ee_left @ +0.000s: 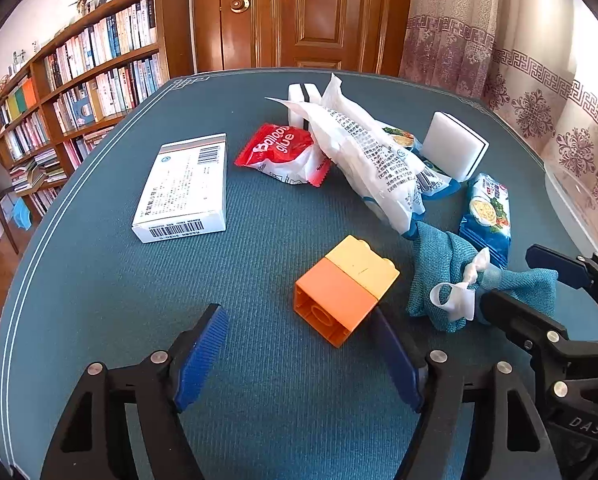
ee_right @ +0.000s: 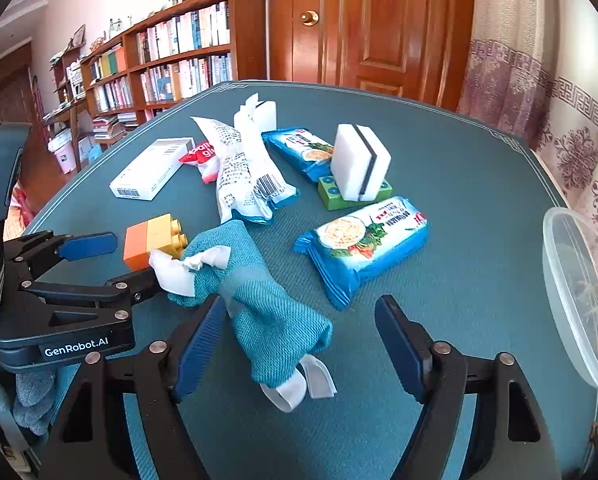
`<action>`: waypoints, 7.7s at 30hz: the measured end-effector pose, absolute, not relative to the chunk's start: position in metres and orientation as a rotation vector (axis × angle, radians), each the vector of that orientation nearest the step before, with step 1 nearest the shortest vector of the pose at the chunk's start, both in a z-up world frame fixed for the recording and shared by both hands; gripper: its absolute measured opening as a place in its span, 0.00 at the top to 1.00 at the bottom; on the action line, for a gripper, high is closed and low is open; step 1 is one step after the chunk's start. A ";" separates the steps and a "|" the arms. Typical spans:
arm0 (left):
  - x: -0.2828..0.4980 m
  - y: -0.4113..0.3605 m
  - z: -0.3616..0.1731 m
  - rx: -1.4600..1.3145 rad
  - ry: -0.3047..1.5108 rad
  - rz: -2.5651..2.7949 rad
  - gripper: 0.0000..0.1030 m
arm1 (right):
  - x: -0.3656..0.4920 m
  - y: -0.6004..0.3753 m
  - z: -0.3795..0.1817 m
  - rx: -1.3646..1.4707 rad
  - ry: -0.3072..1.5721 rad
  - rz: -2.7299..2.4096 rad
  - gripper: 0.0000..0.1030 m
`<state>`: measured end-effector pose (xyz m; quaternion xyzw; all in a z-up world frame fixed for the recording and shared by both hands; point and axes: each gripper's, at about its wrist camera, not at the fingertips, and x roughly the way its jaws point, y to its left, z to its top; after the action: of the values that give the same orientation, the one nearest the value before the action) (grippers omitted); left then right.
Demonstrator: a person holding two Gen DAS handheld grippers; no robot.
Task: Organize objects
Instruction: 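Grasp the orange-yellow block with the left gripper while the right holds the teal cloth, then carry the block and the teal cloth toward the clear plastic bowl, then release the cloth into the bowl with the right gripper while the left lowers the block in, then withdraw both grippers from the bowl toward the remaining items, then grasp the white printed plastic bag with the left gripper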
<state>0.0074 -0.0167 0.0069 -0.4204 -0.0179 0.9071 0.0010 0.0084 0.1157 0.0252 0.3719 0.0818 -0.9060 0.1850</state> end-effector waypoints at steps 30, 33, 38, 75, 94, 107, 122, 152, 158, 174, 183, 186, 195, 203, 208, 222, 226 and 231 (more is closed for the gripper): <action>-0.003 -0.010 0.006 -1.337 -0.044 2.781 0.14 | 0.028 0.135 0.015 1.126 0.084 -2.532 0.62; -0.006 -0.007 0.007 -1.341 -0.021 2.769 0.16 | 0.032 0.138 0.013 1.131 0.078 -2.542 0.62; -0.004 0.003 0.007 -1.316 0.063 2.784 0.37 | 0.036 0.141 0.011 1.127 0.063 -2.555 0.62; 0.007 0.069 0.055 -1.137 0.164 2.739 0.52 | 0.049 0.234 0.069 0.949 -0.179 -2.795 0.62; 0.000 0.132 0.075 -1.035 0.240 2.664 0.52 | 0.014 0.322 0.068 1.091 -0.279 -3.125 0.62; -0.010 0.164 0.080 -1.008 0.267 2.605 0.52 | 0.010 0.363 0.057 1.206 -0.416 -3.222 0.59; -0.047 0.221 0.087 -0.996 0.213 2.440 0.52 | 0.016 0.381 0.068 1.152 -0.522 -3.267 0.46; -0.077 0.249 0.080 -0.941 0.275 2.460 0.15 | 0.025 0.385 0.078 1.089 -0.530 -3.313 0.46; -0.067 0.237 0.084 -0.908 0.313 2.528 0.05 | 0.027 0.374 0.083 1.058 -0.512 -3.297 0.46; -0.055 0.171 0.099 -0.909 0.301 2.738 0.01 | 0.029 0.328 0.084 1.017 -0.371 -3.207 0.46; -0.057 0.120 0.099 -0.984 0.221 2.890 0.01 | 0.030 0.301 0.079 1.006 -0.306 -3.149 0.45; -0.059 0.101 0.098 -1.019 0.184 2.952 0.01 | 0.030 0.291 0.078 1.001 -0.280 -3.128 0.44; -0.068 0.056 0.079 -1.162 0.097 3.068 0.01 | 0.028 0.268 0.069 1.020 -0.226 -3.059 0.44; -0.079 0.026 0.062 -1.295 -0.024 3.073 0.01 | 0.028 0.251 0.059 1.053 -0.190 -3.011 0.43; -0.089 0.016 0.050 -1.371 -0.093 3.035 0.01 | 0.028 0.244 0.053 1.072 -0.171 -2.983 0.43; -0.101 0.011 0.039 -1.405 -0.219 2.918 0.25 | 0.025 0.229 0.040 1.113 -0.132 -2.923 0.43; -0.101 0.012 0.041 -1.391 -0.233 2.884 0.36 | 0.025 0.225 0.038 1.115 -0.123 -2.910 0.43; -0.095 0.009 0.041 -1.396 -0.265 2.827 0.45 | 0.026 0.220 0.035 1.122 -0.115 -2.896 0.43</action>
<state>-0.0951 0.0089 0.0409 -0.4411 -0.0836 0.8935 -0.0111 0.0256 0.2201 0.0353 0.3609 -0.0371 -0.9317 0.0171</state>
